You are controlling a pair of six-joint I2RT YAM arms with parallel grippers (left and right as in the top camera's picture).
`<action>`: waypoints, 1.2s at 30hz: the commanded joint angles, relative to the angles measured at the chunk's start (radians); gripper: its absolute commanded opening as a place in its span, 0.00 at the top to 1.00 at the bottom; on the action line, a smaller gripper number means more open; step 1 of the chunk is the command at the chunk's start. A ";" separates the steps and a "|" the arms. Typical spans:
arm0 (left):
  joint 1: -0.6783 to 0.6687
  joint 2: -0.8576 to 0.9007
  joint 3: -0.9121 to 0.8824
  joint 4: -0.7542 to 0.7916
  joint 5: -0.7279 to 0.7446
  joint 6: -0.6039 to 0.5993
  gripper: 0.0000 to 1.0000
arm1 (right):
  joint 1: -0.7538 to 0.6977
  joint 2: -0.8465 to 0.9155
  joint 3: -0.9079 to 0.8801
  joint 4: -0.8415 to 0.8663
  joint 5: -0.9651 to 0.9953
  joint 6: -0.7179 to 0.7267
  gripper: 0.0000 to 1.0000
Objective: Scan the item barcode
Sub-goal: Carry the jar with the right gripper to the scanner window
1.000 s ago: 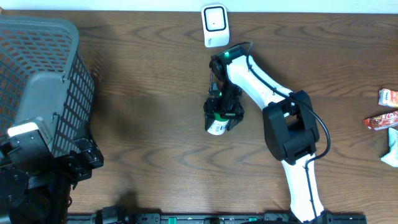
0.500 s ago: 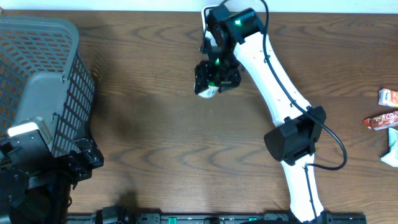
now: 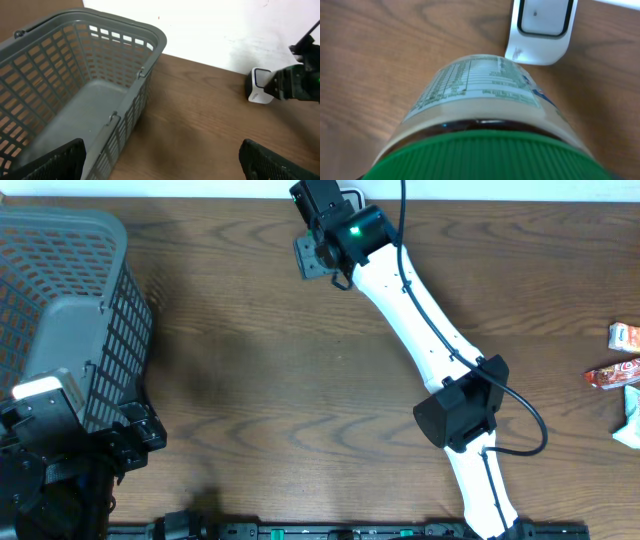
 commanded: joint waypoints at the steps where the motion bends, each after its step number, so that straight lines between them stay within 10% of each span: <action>1: -0.003 -0.002 -0.001 0.000 0.010 -0.009 0.02 | 0.003 -0.029 -0.051 0.055 0.069 0.014 0.47; 20: -0.003 -0.002 -0.001 0.000 0.010 -0.009 0.02 | -0.080 -0.026 -0.473 0.828 0.130 -0.201 0.49; 28: -0.003 -0.002 -0.001 0.000 0.010 -0.009 0.02 | -0.172 -0.009 -0.660 1.308 0.090 -0.201 0.28; 36: -0.003 -0.002 -0.001 0.000 0.010 -0.009 0.02 | -0.178 0.032 -0.663 1.345 0.014 -0.202 0.32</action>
